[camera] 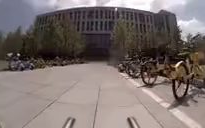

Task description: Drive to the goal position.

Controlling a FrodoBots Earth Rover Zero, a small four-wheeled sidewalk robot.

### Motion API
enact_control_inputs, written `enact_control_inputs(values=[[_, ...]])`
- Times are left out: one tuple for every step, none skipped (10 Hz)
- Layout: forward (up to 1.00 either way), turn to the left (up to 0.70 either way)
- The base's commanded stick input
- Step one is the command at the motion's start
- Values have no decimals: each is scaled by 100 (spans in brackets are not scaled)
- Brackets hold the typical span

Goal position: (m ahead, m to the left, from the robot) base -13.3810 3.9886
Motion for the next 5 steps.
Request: enact_control_inputs(values=[[70, 0], [70, 0], [70, 0], [70, 0], [70, 0]])
